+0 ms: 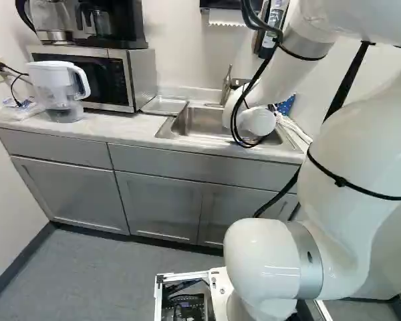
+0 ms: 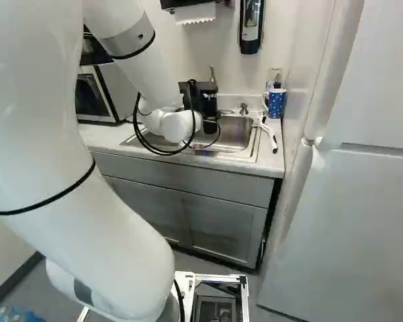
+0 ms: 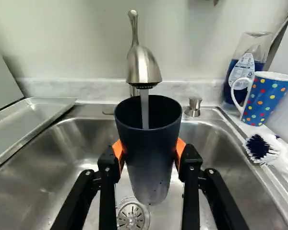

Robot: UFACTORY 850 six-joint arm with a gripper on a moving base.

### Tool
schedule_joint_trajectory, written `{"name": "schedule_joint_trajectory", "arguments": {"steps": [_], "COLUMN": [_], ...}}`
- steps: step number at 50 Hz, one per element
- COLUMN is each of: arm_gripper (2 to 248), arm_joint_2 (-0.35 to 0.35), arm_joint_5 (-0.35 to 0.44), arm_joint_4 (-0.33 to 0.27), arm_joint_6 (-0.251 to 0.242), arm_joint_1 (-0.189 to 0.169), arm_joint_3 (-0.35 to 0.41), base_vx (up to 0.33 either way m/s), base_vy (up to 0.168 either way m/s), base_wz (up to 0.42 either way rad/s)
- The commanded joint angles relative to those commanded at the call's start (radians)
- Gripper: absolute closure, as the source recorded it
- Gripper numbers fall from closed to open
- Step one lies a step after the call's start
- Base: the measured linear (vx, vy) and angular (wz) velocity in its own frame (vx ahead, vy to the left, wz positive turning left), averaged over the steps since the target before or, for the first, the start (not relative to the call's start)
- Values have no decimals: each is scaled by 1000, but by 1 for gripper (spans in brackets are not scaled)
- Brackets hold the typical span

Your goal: Rinse the cup and place it in the tray

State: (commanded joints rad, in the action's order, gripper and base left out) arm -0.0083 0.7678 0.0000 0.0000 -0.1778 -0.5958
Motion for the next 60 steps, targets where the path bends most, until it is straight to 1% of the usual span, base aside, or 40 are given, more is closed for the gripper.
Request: {"name": "schedule_joint_trajectory", "arguments": {"steps": [60], "arm_gripper": [127], "arm_joint_2": [0], "arm_joint_5": [0], "arm_joint_4": [0], "arm_joint_6": [0], "arm_joint_1": [0], "arm_joint_3": [0], "base_vx": [0], "base_vy": [0], "base_wz": [0]}}
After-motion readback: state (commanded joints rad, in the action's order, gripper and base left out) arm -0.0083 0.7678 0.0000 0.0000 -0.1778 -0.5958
